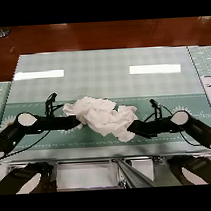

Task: Fold the shirts.

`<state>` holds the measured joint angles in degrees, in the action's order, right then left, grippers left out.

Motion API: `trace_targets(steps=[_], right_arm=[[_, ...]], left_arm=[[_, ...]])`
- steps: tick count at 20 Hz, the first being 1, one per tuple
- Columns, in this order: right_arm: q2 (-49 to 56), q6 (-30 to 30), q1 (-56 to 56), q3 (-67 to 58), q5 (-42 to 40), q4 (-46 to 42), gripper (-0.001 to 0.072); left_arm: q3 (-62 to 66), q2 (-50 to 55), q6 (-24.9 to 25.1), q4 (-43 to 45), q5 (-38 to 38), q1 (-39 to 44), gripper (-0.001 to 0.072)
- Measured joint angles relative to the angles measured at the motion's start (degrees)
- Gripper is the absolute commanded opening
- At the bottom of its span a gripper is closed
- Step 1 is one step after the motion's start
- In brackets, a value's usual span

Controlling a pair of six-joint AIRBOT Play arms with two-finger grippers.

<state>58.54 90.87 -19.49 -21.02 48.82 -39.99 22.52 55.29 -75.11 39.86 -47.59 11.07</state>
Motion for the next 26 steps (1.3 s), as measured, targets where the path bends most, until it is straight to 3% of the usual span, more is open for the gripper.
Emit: trace_targets(steps=[1, 4, 8, 17, 22, 26], right_arm=[[2.91, -0.35, -1.46, -1.55, -0.66, -0.20, 0.0035], [7.87, -2.84, -3.21, -7.61, -0.42, -0.28, 0.0031], [6.73, -3.85, 1.14, -23.19, 7.02, -5.84, 0.0031], [-5.29, -2.51, 13.22, -73.48, 29.83, -22.29, 0.0031], [-17.11, -1.25, 14.05, -80.83, 39.28, -29.59, 0.0031], [-24.35, 1.95, 14.23, -78.53, 47.84, -32.96, 0.0031]], left_arm=[[0.09, 0.00, 0.09, 0.00, 0.04, 0.00, 0.0025], [1.75, -0.33, 0.44, 0.00, -0.59, -0.50, 0.0025], [10.82, -3.87, 0.79, 0.00, -3.89, -4.55, 0.0025], [53.00, -12.85, 0.98, -1.99, -9.29, -22.84, 0.0025], [67.60, -18.84, 0.96, 2.43, -13.73, -32.44, 0.0025], [69.77, -23.50, 0.46, 8.48, -19.19, -33.46, 0.0025]])
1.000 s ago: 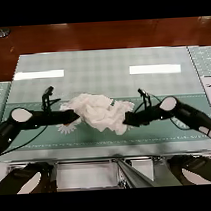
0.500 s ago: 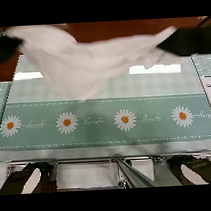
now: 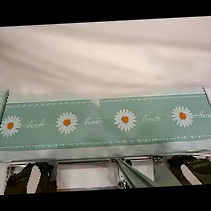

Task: Fold the shirts.

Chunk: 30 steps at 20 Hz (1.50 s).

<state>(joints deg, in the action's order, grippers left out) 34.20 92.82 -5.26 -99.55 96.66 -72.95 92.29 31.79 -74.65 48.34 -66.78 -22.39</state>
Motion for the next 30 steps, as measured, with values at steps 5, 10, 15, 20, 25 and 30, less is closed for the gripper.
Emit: trace_targets(steps=[5, 10, 15, 20, 25, 30], right_arm=[[-8.17, 2.95, 0.04, 21.51, 3.48, 2.16, 0.0031], [-10.38, 3.93, 0.04, 50.88, -9.09, 2.56, 0.0032], [4.02, 5.73, 1.88, 62.97, -27.71, -2.43, 0.0032], [24.92, 5.07, 8.22, 56.85, -36.98, -1.64, 0.0419], [37.94, -0.79, 15.63, 41.22, -30.64, 6.82, 0.0624], [35.85, -7.69, 26.77, 36.81, -21.84, 6.75, 0.0623]], left_arm=[[-10.45, -2.03, -0.79, 3.08, -6.86, 3.30, 0.0025], [-34.62, -0.87, -1.03, 2.60, -5.29, 6.78, 0.0025], [-51.06, 7.34, -1.03, 1.90, 7.52, 14.05, 0.0025], [-51.87, 21.31, -1.03, 0.00, 21.68, 22.77, 0.0088], [-42.21, 30.86, -0.98, 0.63, 22.51, 23.52, 0.0701], [-37.77, 32.81, -2.14, 10.84, 5.92, 10.82, 0.0701]])
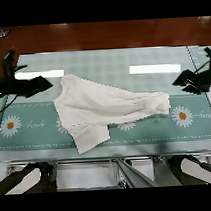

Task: Fold the shirts.

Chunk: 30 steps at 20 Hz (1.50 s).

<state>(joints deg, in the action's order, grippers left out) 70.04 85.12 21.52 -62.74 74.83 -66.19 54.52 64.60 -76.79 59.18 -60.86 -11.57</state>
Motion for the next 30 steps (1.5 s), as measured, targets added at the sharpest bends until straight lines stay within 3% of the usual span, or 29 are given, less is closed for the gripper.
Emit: trace_targets(steps=[3, 7, 14, 15, 16, 17, 19, 26, 27, 28, 29, 30], right_arm=[[-5.81, -2.60, 5.42, 11.19, -1.62, 1.81, 0.0622], [-13.00, -8.94, 8.04, 27.43, -6.32, 12.22, 0.0616], [-16.33, -13.73, 8.96, 36.13, -7.87, 19.50, 0.0616], [-16.41, -13.84, 8.98, 36.41, -7.96, 19.67, 0.0616], [-16.52, -13.99, 9.03, 36.65, -7.98, 20.00, 0.0616], [-16.55, -13.92, 9.03, 36.79, -8.00, 20.17, 0.0616], [-16.61, -12.87, 8.44, 36.96, -8.94, 21.00, 0.0616], [-11.54, -8.13, 0.44, 34.42, -18.18, 21.94, 0.0607], [-9.66, -7.54, -0.09, 33.42, -18.88, 21.92, 0.0549], [-7.52, -7.39, -0.48, 32.24, -19.43, 22.05, 0.0407], [-5.66, -7.17, -0.74, 31.08, -19.67, 22.43, 0.0151], [-3.82, -7.10, -0.98, 29.83, -19.56, 22.80, 0.0032]], left_arm=[[-8.48, -1.14, 0.04, -1.36, -7.10, -8.90, 0.0701], [-22.29, -2.89, 3.74, -10.29, -9.51, -13.97, 0.0701], [-32.96, -3.45, 5.05, -18.97, -1.42, -2.84, 0.0698], [-33.38, -3.37, 4.90, -20.98, 1.14, -0.35, 0.0631], [-33.66, -3.34, 4.79, -22.47, 3.72, 1.88, 0.0262], [-33.90, -3.06, 4.79, -23.04, 7.34, 4.07, 0.0043], [-33.86, -2.95, 5.46, -25.05, 11.80, 7.26, 0.0027], [-32.46, -2.80, 6.88, -28.68, 14.40, 10.64, 0.0027], [-32.39, -2.80, 6.97, -28.79, 14.43, 10.73, 0.0027], [-32.35, -2.80, 7.02, -28.83, 14.25, 10.82, 0.0027], [-32.28, -2.80, 7.04, -28.96, 14.03, 10.86, 0.0027], [-32.26, -2.80, 7.08, -29.07, 14.03, 10.91, 0.0027]])
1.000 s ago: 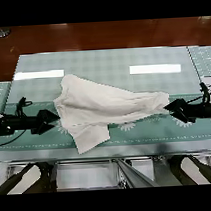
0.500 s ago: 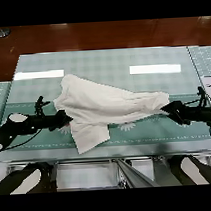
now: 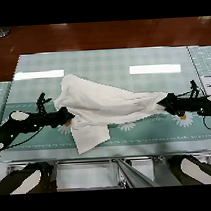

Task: Fold the shirts.

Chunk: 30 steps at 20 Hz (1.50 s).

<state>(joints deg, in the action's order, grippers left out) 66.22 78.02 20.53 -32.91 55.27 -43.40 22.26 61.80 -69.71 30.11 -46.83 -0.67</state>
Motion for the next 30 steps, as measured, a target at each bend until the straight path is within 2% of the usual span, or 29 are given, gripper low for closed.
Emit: trace_targets(steps=[4, 7, 13, 17, 21, 25, 27, 30], right_arm=[[4.00, -2.01, -0.37, -6.86, 2.67, 0.39, 0.0030], [4.66, -3.32, -0.52, -17.90, 8.00, 0.61, 0.0030], [1.57, -0.74, -1.84, -53.86, 17.68, -1.60, 0.0030], [-5.86, 1.07, -2.05, -68.46, 20.81, -4.02, 0.0031], [-16.24, 2.25, -2.10, -72.85, 24.11, -8.11, 0.0031], [-25.99, 5.25, -2.10, -73.20, 29.75, -15.56, 0.0031], [-30.67, 7.28, -2.10, -70.53, 33.05, -18.84, 0.0031], [-37.57, 10.03, -2.10, -60.87, 36.61, -20.87, 0.0031]], left_arm=[[1.92, -0.22, 0.15, -0.07, -1.03, -0.50, 0.0026], [9.99, -1.64, 0.28, -0.76, -3.72, -2.38, 0.0026], [44.81, -6.45, 0.28, -2.84, -6.71, -7.32, 0.0025], [67.01, -8.31, -0.15, -2.82, -10.23, -12.83, 0.0025], [79.12, -13.09, -1.22, 1.03, -13.68, -21.81, 0.0025], [83.10, -19.98, -4.15, 13.70, -15.08, -27.45, 0.0025], [83.78, -22.45, -5.38, 21.46, -17.38, -25.57, 0.0025], [81.44, -24.02, -7.89, 32.22, -22.71, -18.43, 0.0025]])
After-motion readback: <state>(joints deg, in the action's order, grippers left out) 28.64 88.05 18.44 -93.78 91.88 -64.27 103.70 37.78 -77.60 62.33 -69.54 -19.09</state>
